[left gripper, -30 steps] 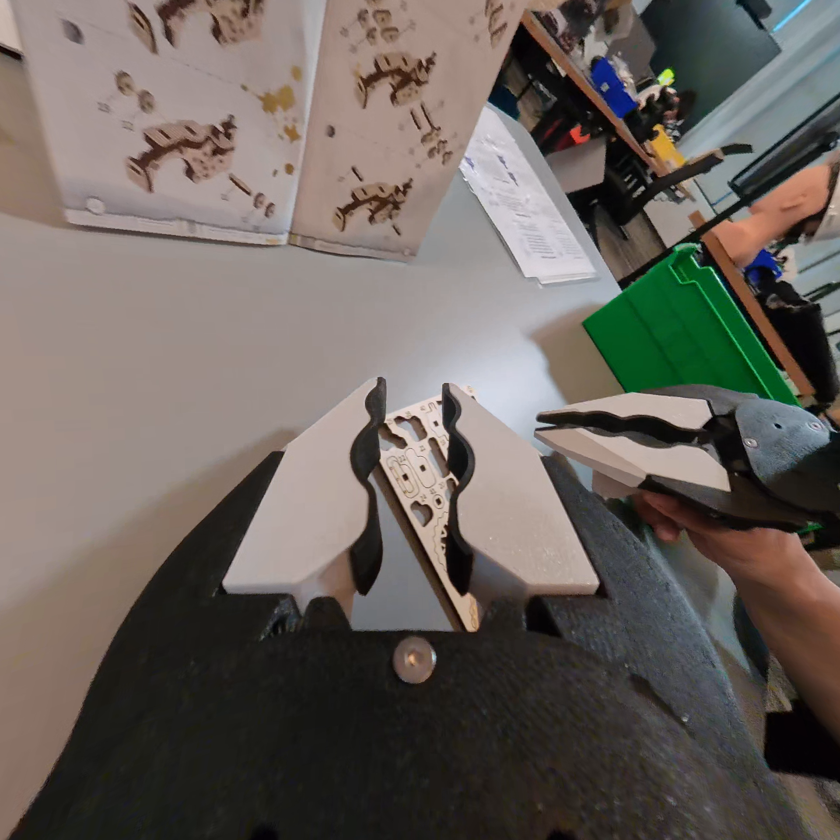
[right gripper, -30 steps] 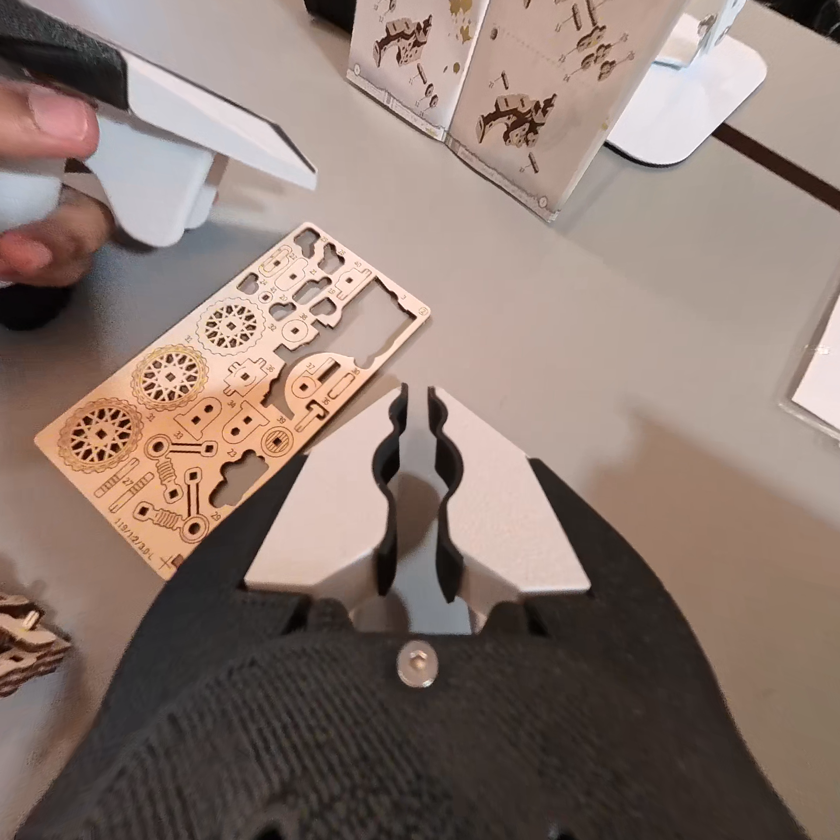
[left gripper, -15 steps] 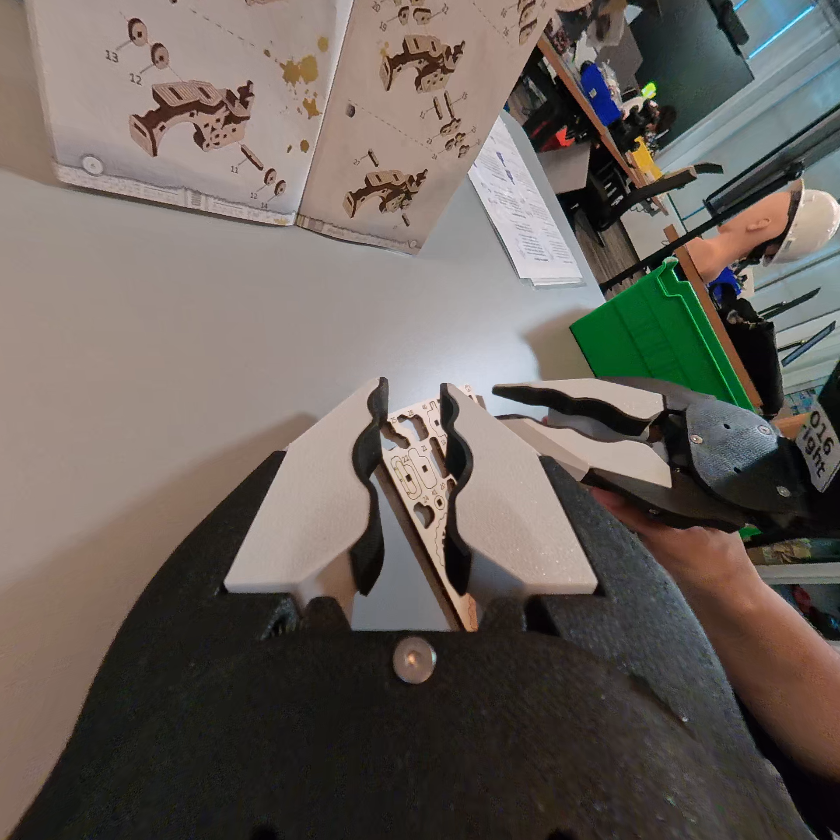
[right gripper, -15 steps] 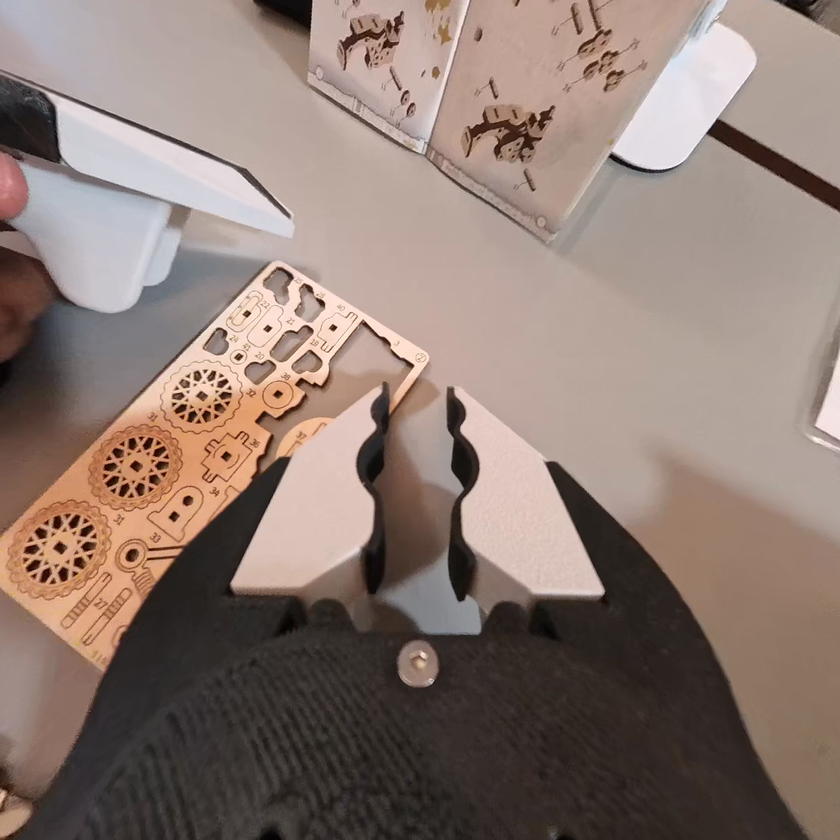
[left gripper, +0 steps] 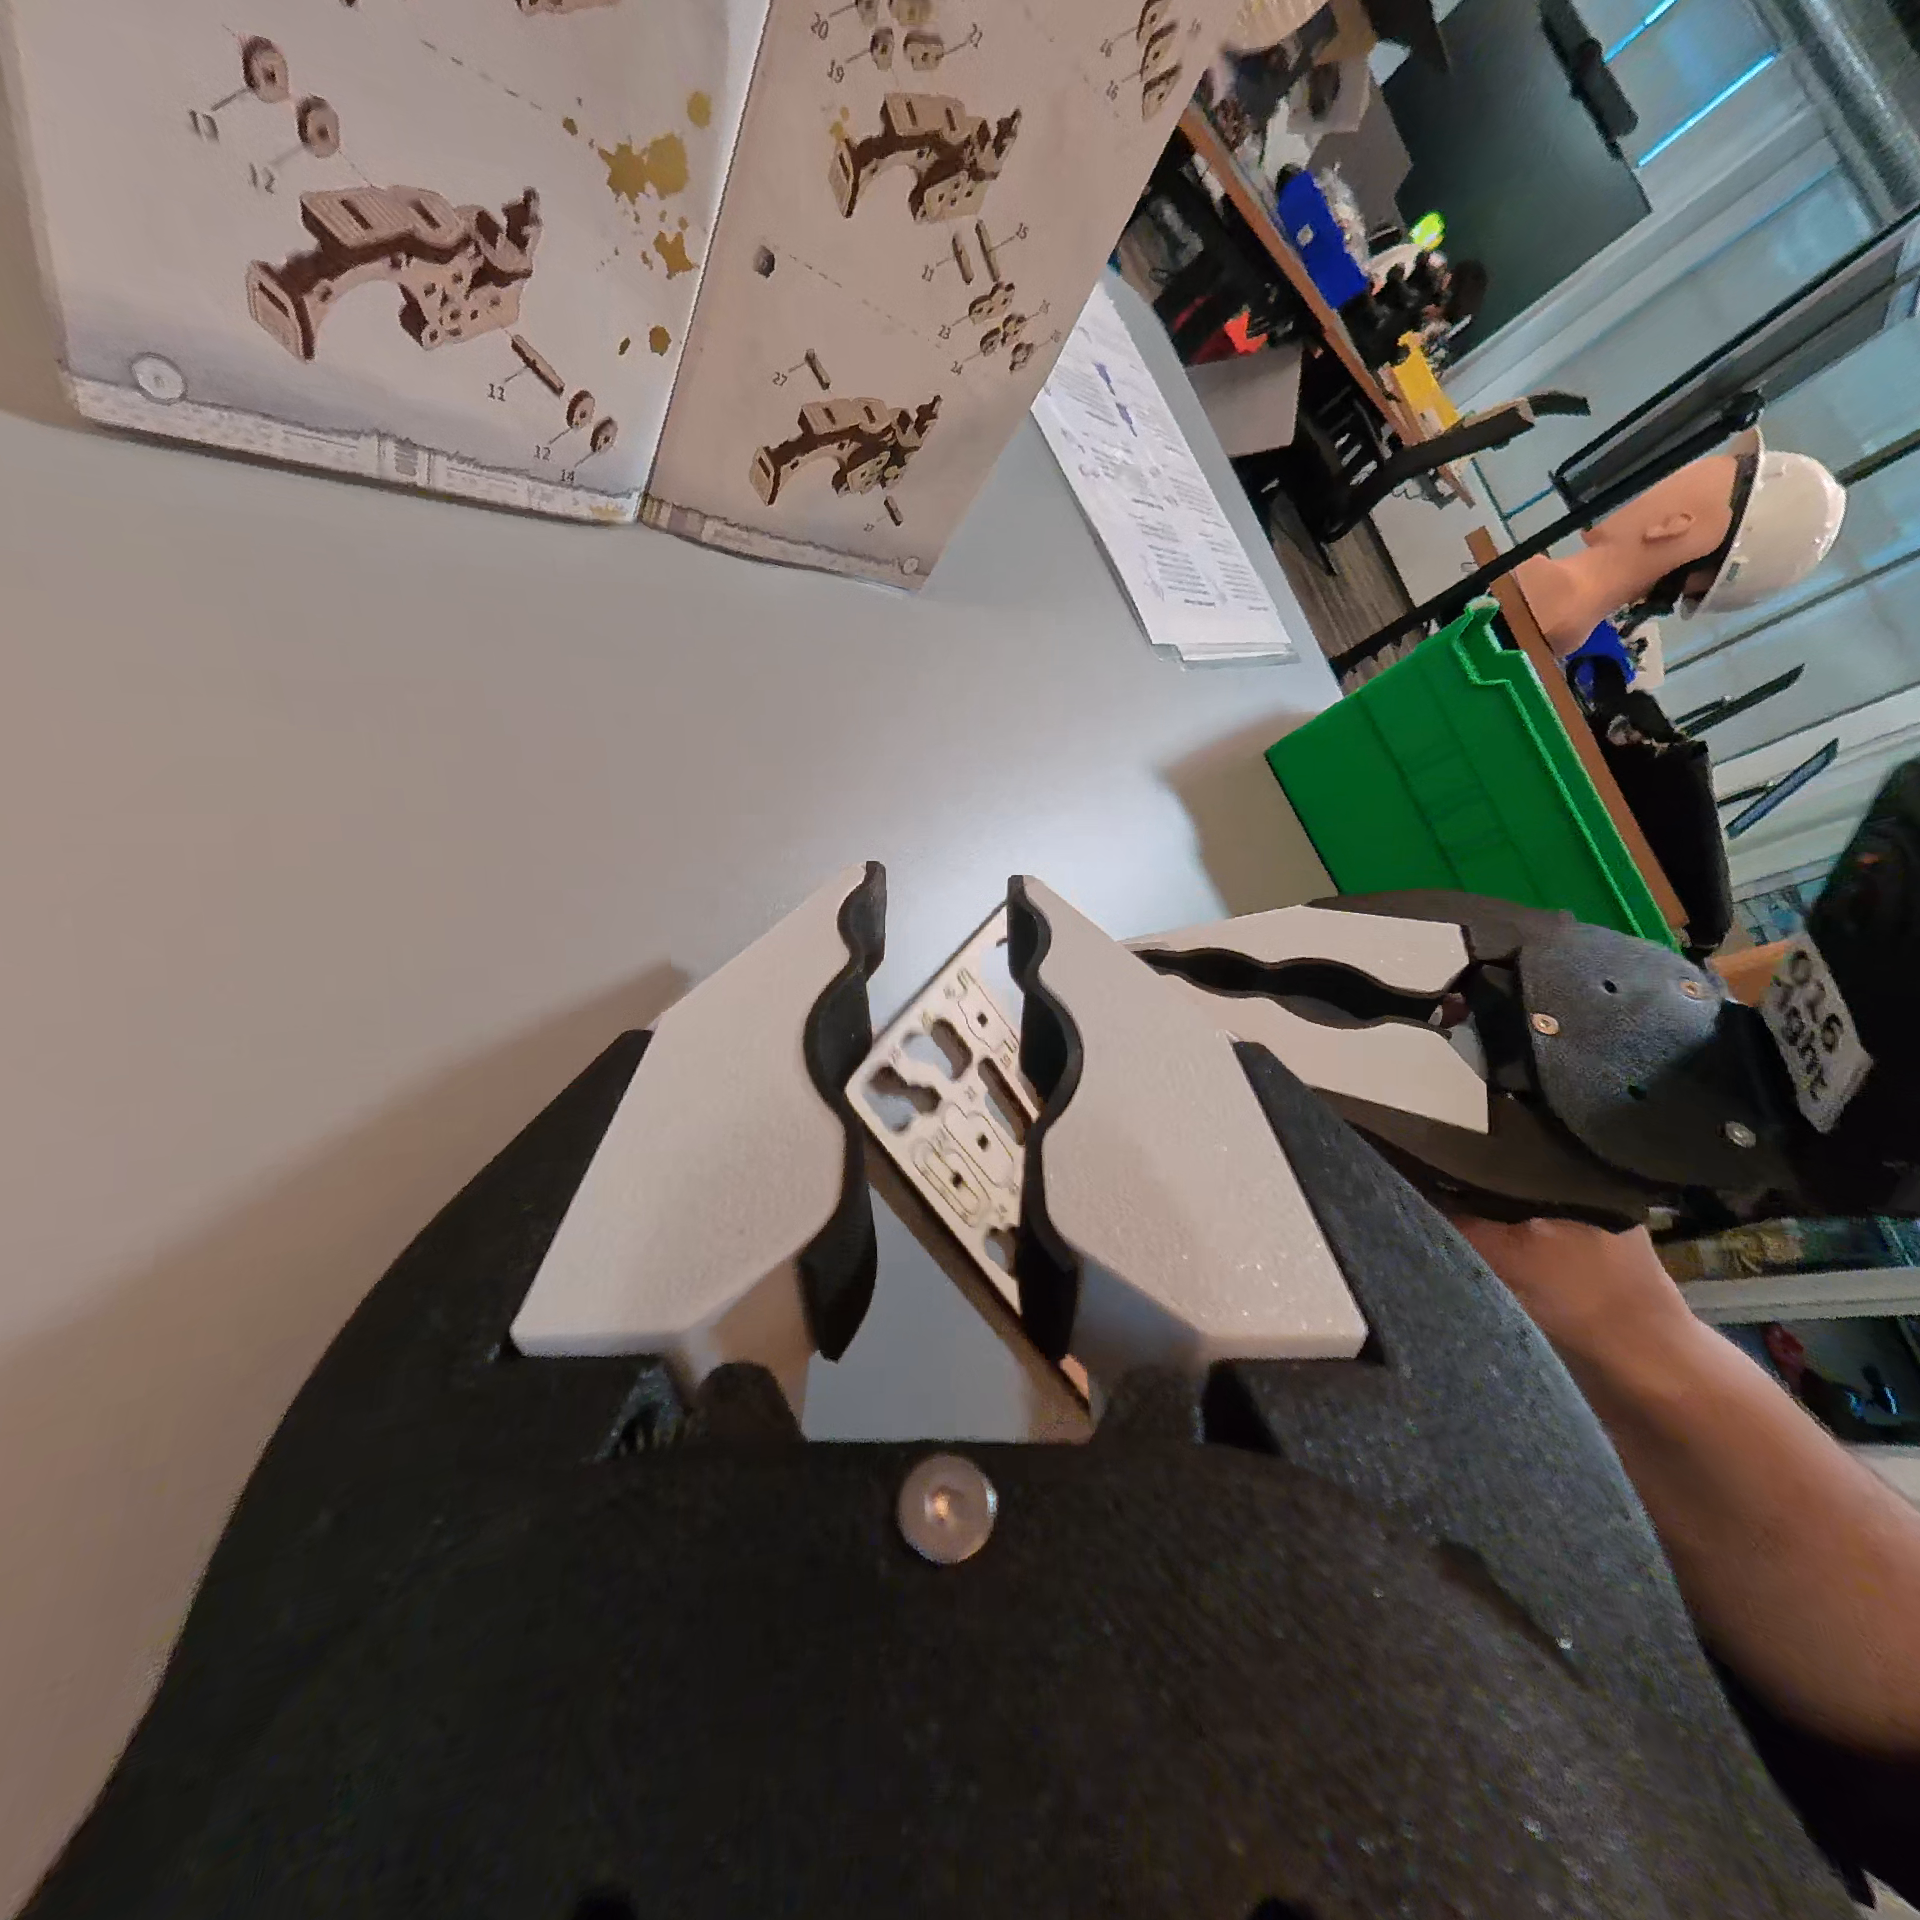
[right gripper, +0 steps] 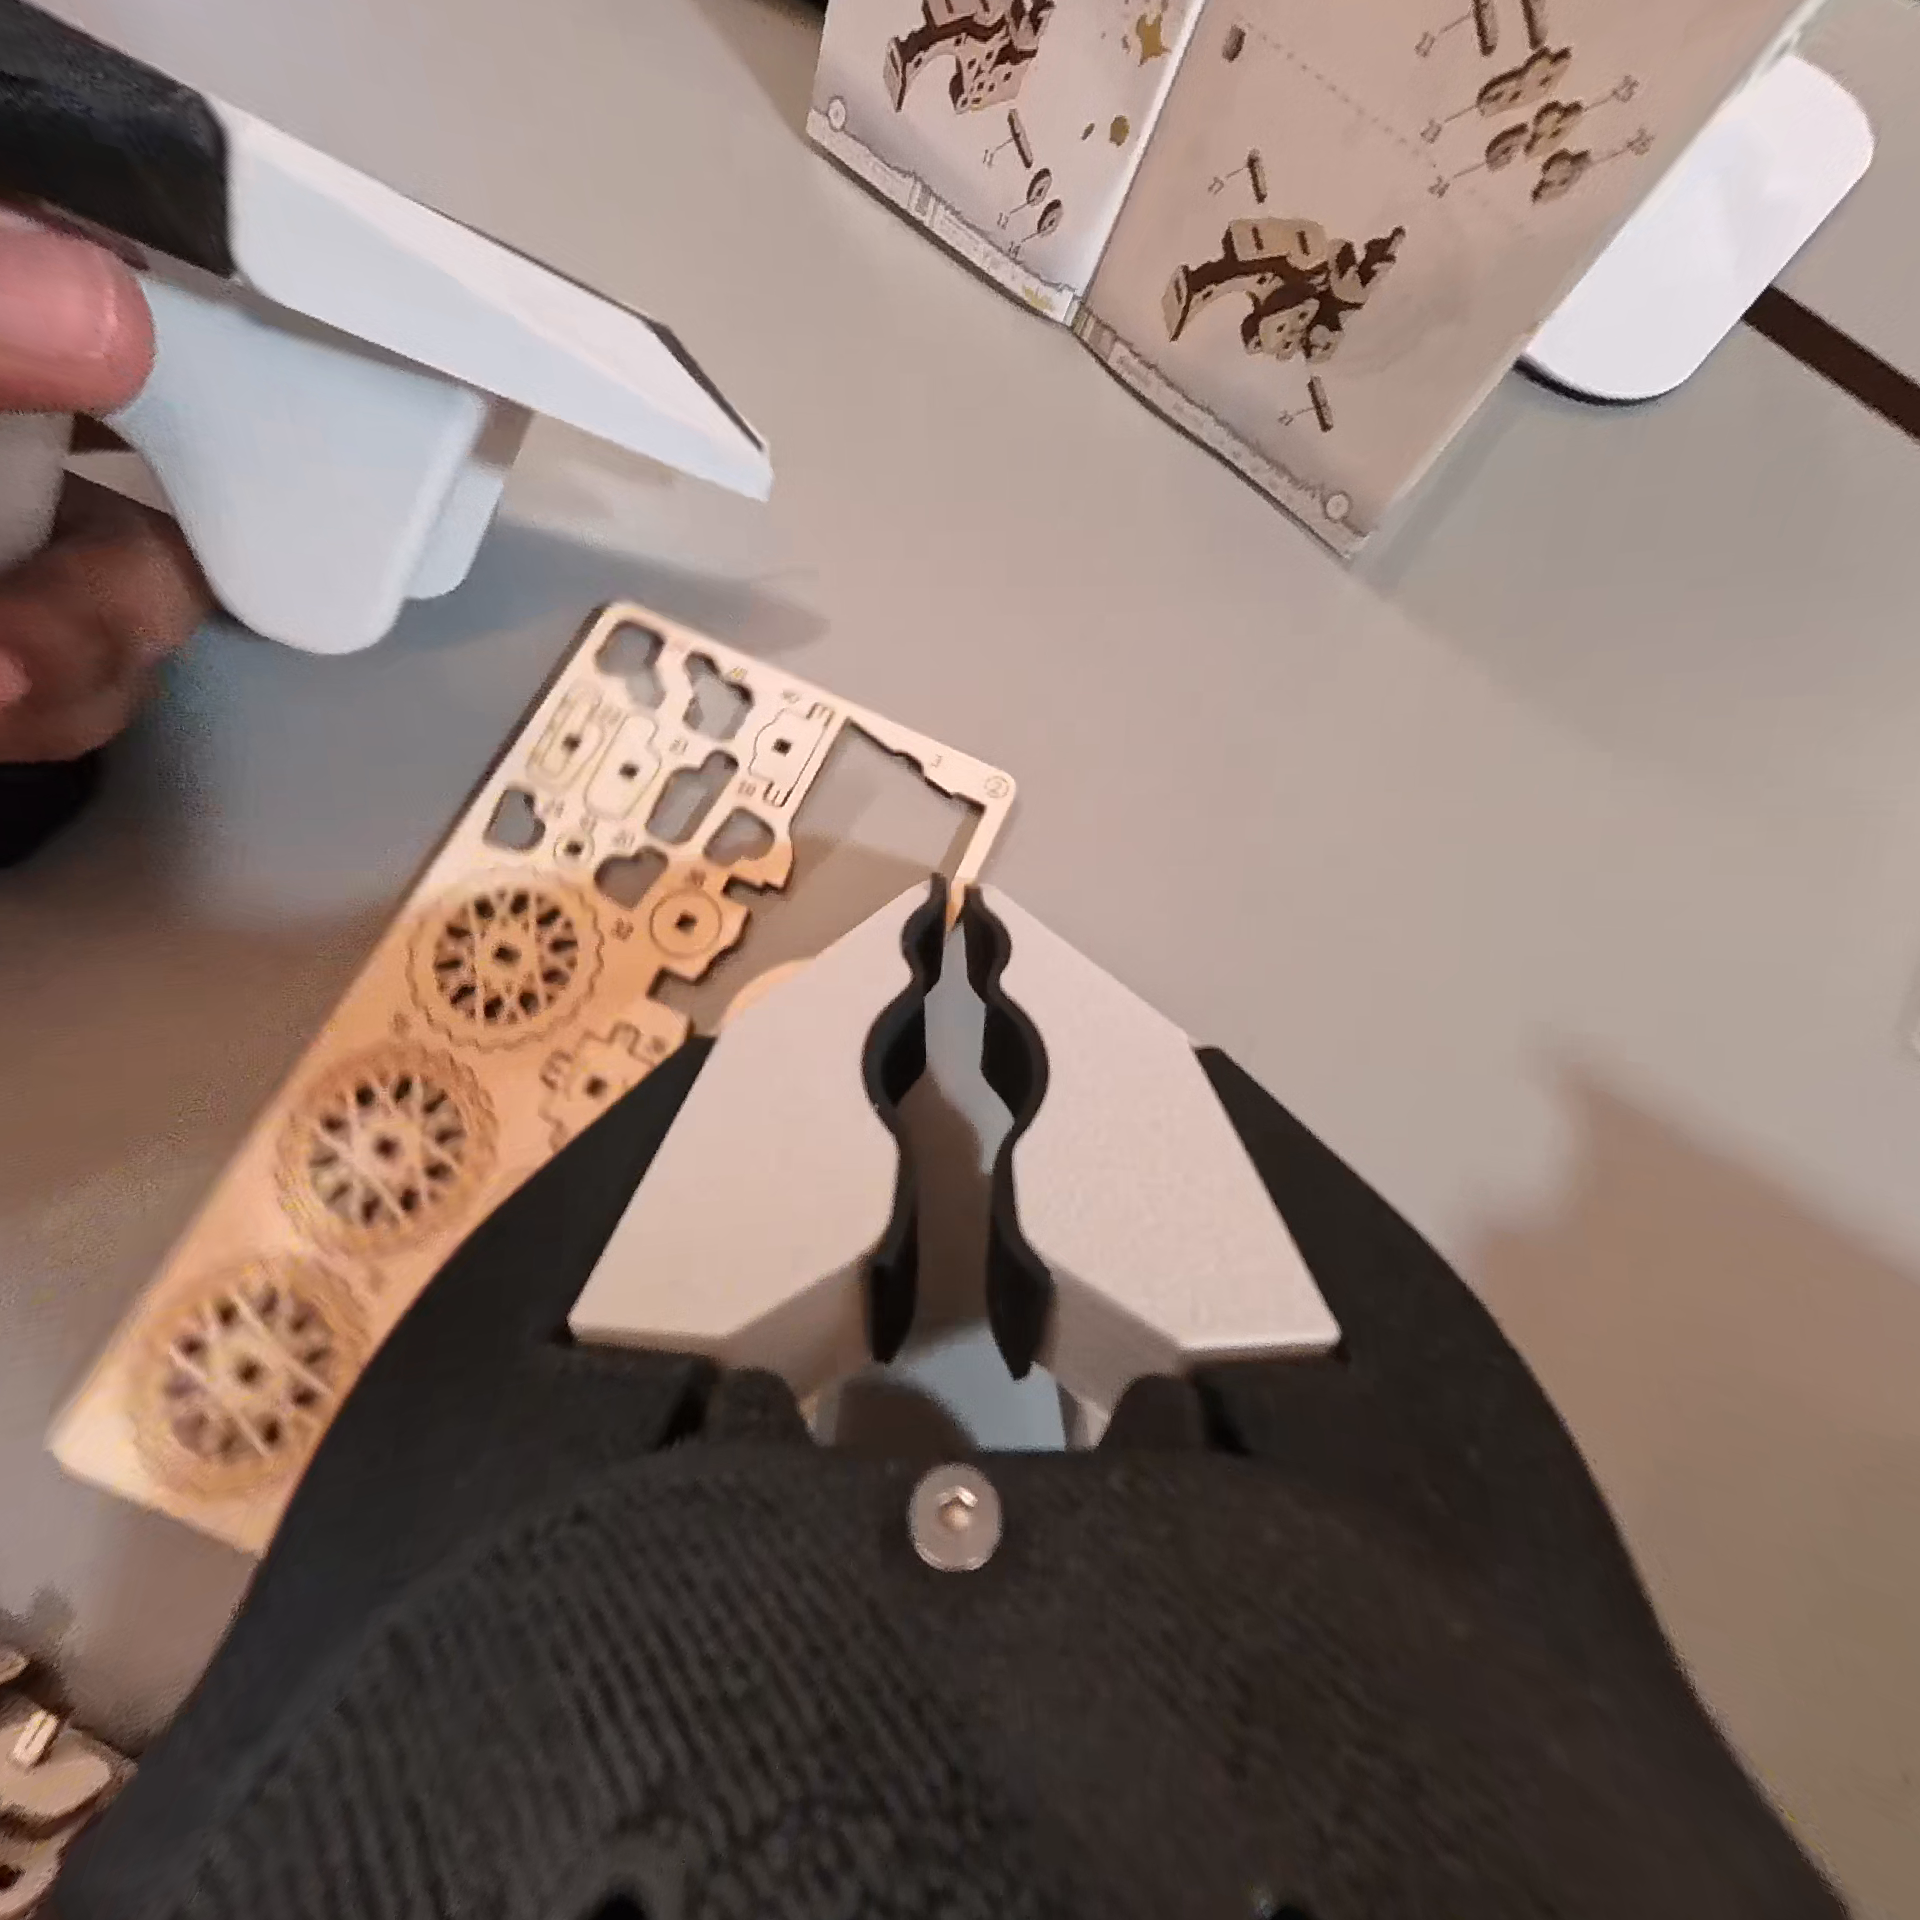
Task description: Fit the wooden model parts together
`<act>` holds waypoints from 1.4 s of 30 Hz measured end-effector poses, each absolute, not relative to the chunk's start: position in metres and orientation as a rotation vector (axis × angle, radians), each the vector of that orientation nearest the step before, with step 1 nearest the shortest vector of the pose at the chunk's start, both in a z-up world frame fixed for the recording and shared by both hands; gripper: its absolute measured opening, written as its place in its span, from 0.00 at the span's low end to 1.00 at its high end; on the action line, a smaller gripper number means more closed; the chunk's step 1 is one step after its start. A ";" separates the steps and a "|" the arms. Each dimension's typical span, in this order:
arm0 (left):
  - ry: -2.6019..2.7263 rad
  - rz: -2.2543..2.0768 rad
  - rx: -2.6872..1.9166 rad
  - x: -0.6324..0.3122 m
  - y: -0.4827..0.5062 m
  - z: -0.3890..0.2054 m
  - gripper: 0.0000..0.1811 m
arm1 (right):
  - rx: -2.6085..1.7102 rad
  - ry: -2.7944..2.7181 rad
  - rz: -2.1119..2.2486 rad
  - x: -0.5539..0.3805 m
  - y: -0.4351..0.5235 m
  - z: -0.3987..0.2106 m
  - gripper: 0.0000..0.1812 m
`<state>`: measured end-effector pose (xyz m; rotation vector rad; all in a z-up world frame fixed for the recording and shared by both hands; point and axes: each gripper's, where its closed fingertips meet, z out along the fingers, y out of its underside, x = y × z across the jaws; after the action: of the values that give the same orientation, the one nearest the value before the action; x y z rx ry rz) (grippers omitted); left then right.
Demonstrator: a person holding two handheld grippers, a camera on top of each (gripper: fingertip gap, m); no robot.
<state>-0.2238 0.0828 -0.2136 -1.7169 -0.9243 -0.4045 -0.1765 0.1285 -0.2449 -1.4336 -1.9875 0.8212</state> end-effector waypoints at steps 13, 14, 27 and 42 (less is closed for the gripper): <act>-0.740 -0.704 -1.668 -0.191 0.100 -0.196 0.26 | -1.516 -1.761 1.267 -0.170 0.160 -0.196 0.00; -0.728 -0.742 -1.669 -0.186 0.101 -0.196 0.27 | -1.506 -1.739 1.306 -0.170 0.160 -0.191 0.00; -0.606 -0.955 -1.612 -0.151 0.112 -0.181 0.01 | -1.393 -1.664 1.375 -0.168 0.157 -0.177 0.02; -0.578 -0.991 -1.536 -0.151 0.111 -0.171 0.13 | -1.635 -1.686 1.822 -0.159 0.141 -0.178 0.05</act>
<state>-0.1513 0.1109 -0.1705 -1.5358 -0.5781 -0.9913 -0.1589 0.1413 -0.1784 -1.6350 -1.6861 1.8217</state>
